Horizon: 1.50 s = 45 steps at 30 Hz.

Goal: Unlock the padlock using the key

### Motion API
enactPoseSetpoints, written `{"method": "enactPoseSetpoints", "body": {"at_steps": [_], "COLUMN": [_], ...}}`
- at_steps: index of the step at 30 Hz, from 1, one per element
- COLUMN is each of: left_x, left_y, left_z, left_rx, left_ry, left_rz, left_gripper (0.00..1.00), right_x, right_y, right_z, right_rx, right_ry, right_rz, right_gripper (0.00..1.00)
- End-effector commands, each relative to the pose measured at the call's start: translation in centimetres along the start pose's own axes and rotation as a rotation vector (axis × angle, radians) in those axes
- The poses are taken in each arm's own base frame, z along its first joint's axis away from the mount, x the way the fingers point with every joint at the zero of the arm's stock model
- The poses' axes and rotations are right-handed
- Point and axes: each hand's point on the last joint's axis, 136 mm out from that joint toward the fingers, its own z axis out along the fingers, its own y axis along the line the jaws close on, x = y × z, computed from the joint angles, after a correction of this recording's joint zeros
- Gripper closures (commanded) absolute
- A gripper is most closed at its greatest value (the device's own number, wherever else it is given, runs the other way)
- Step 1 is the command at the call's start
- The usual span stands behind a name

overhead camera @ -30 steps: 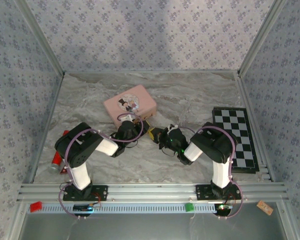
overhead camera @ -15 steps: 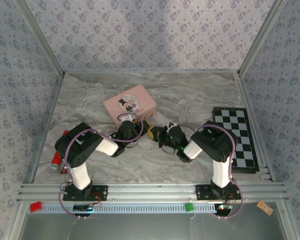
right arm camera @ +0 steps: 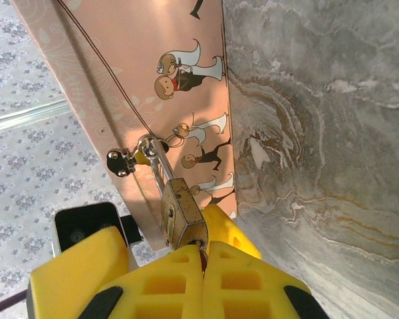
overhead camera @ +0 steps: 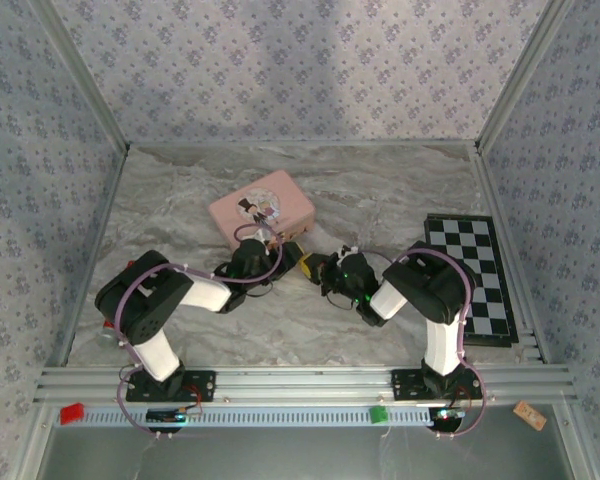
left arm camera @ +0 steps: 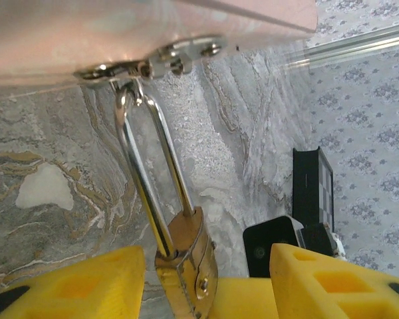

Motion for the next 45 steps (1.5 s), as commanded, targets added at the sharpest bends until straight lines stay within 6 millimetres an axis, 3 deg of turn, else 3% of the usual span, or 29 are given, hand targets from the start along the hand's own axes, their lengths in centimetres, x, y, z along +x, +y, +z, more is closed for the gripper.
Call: {"method": "enactPoseSetpoints", "body": {"at_steps": [1,8,21,24,31,34,37,45], "left_x": [1.0,0.5,1.5,2.5,4.3,4.4,3.8,2.1], "left_y": [3.8,2.8,3.7,3.0,3.8,3.7,4.0,5.5], "left_z": [0.1,0.9,0.6,0.5,0.6,0.5,0.3,-0.7], "left_rx": [-0.101,-0.068,-0.078,-0.078,-0.051,-0.037,-0.065,-0.134], "left_ry": [0.046,0.057,0.075,0.101,0.142,0.140,0.119,0.075], "left_rz": [-0.089,-0.084,-0.080,-0.058,-0.104,-0.111,-0.088,-0.085], "left_gripper": [0.47,0.64,0.88,0.90,0.95,0.96,0.96,0.97], "right_x": [0.5,0.6,0.9,1.3,0.4,0.3,0.2,-0.2], "right_y": [-0.7,-1.1,0.4,1.3,2.5,3.1,2.5,0.3], "right_z": [-0.5,-0.2,1.0,1.8,2.0,1.8,1.5,-1.1], "right_rx": [0.026,0.021,-0.010,-0.026,-0.053,-0.075,-0.041,0.077], "right_ry": [0.008,0.017,0.048,0.096,0.097,0.100,0.097,0.059], "right_rz": [-0.032,-0.024,-0.047,-0.058,-0.078,-0.098,-0.116,-0.202], "right_gripper": [1.00,1.00,1.00,1.00,1.00,1.00,1.00,0.62]}}
